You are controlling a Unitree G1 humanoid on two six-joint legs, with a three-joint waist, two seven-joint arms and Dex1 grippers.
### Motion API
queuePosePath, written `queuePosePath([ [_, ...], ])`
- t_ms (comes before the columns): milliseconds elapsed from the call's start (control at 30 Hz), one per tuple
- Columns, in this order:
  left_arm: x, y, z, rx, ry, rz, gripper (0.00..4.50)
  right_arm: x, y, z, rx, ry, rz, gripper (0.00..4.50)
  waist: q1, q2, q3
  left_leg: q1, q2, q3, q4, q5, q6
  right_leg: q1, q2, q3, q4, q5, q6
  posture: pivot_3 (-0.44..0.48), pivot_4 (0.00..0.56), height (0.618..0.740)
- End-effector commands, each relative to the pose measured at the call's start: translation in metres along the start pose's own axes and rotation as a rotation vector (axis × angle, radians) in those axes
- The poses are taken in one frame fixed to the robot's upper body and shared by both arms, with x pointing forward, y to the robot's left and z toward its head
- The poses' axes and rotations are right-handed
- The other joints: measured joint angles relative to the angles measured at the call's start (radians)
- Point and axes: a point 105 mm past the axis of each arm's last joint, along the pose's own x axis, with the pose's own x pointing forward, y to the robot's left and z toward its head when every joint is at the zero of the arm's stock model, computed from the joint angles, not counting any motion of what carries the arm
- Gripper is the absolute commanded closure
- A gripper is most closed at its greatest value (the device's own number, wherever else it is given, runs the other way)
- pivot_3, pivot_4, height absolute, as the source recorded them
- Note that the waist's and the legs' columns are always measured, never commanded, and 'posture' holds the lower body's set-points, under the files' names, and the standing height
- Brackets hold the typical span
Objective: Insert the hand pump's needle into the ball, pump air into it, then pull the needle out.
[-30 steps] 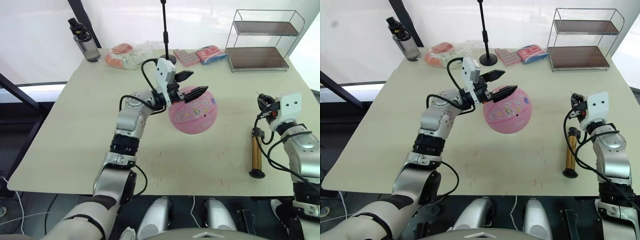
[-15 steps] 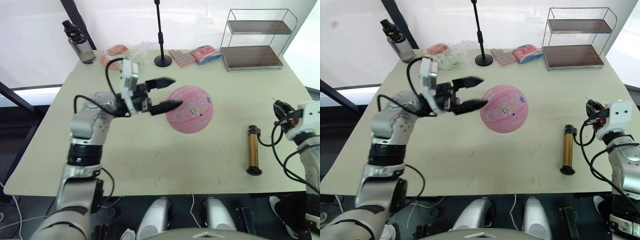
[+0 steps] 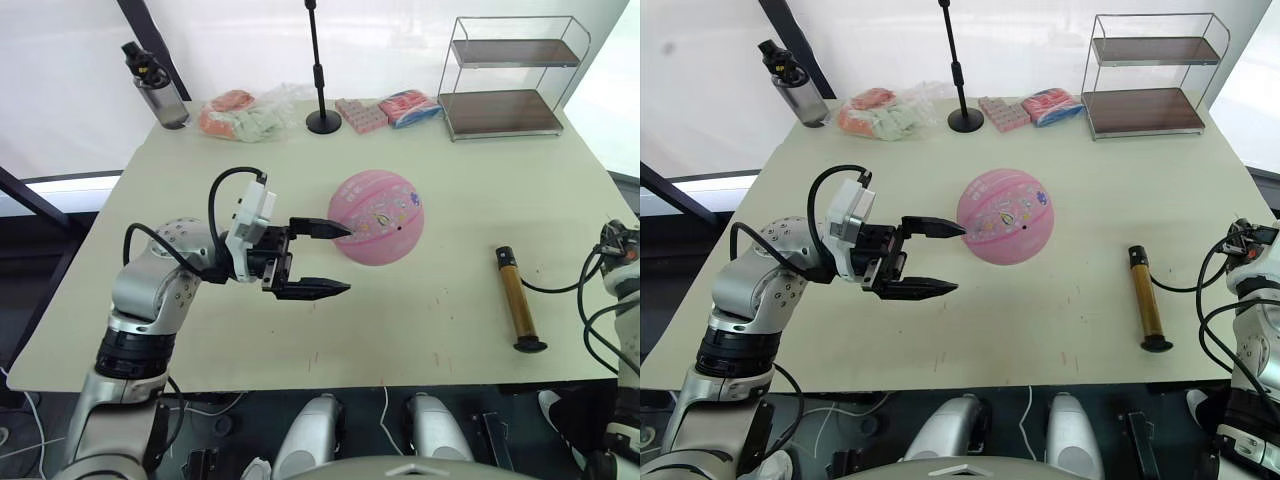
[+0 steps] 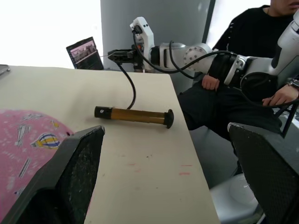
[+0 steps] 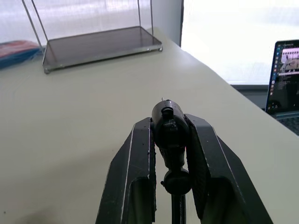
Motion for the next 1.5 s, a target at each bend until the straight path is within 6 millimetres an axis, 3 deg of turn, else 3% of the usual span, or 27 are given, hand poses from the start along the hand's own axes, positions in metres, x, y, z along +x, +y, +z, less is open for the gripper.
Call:
queuePosePath([
  [33,-0.001,-0.001,0.005,0.031,-0.003,-0.004,0.0,0.006,0.019,0.033,-0.034,-0.125,0.079,4.13,-0.002,0.0,0.0,0.0,0.0,0.0,0.0,0.0,0.0,0.0,0.0,0.0,0.0,0.0,0.0,0.0,0.15,0.74],
  [200,0.001,-0.001,0.006,0.035,-0.009,-0.01,0.0,0.011,0.037,0.049,-0.01,-0.185,0.143,4.13,-0.006,0.0,0.001,0.0,0.001,0.0,0.0,0.0,0.0,0.0,0.001,0.0,0.0,0.0,-0.001,0.0,0.15,0.74],
  [467,0.002,-0.003,0.004,0.032,-0.015,-0.008,0.0,0.015,0.051,0.059,0.034,-0.221,0.192,4.13,-0.008,0.0,0.001,0.0,0.001,0.0,0.0,0.0,0.0,0.0,0.001,0.0,0.0,0.0,-0.001,0.0,0.15,0.74],
  [600,0.002,-0.004,0.002,0.028,-0.017,-0.005,0.0,0.015,0.031,0.038,0.005,-0.115,0.086,4.13,-0.009,0.0,0.001,0.0,0.001,0.0,0.0,0.0,0.0,0.0,0.001,0.0,0.0,0.0,-0.001,0.0,0.15,0.74],
  [767,0.0,-0.003,0.0,0.036,-0.019,0.008,0.0,-0.004,0.007,0.012,-0.069,-0.006,-0.106,4.13,-0.003,0.0,0.001,0.0,0.001,0.0,0.0,0.001,-0.002,0.0,0.001,0.0,0.0,0.0,-0.001,0.0,0.15,0.74],
  [1067,-0.005,-0.002,0.001,0.059,-0.019,0.022,0.0,-0.029,-0.032,-0.028,0.131,0.137,-0.397,4.13,-0.011,0.0,0.002,0.001,0.002,0.0,0.0,0.0,0.0,0.0,0.002,0.001,0.002,0.001,-0.003,0.0,0.15,0.74],
  [1367,-0.007,-0.002,0.0,0.057,-0.027,0.032,0.0,-0.028,-0.026,0.001,-0.001,-0.006,-0.268,0.04,-0.015,0.001,0.002,0.001,0.002,0.0,0.0,0.0,0.0,0.0,0.004,0.001,0.002,0.001,-0.003,0.0,0.15,0.74],
  [1500,-0.009,-0.001,-0.002,0.051,-0.028,0.046,0.0,-0.031,-0.03,0.021,-0.098,-0.1,-0.259,0.04,-0.014,0.001,0.002,0.002,0.003,0.0,0.0,0.0,0.0,0.0,0.004,0.001,0.002,0.001,-0.003,0.0,0.15,0.74],
])
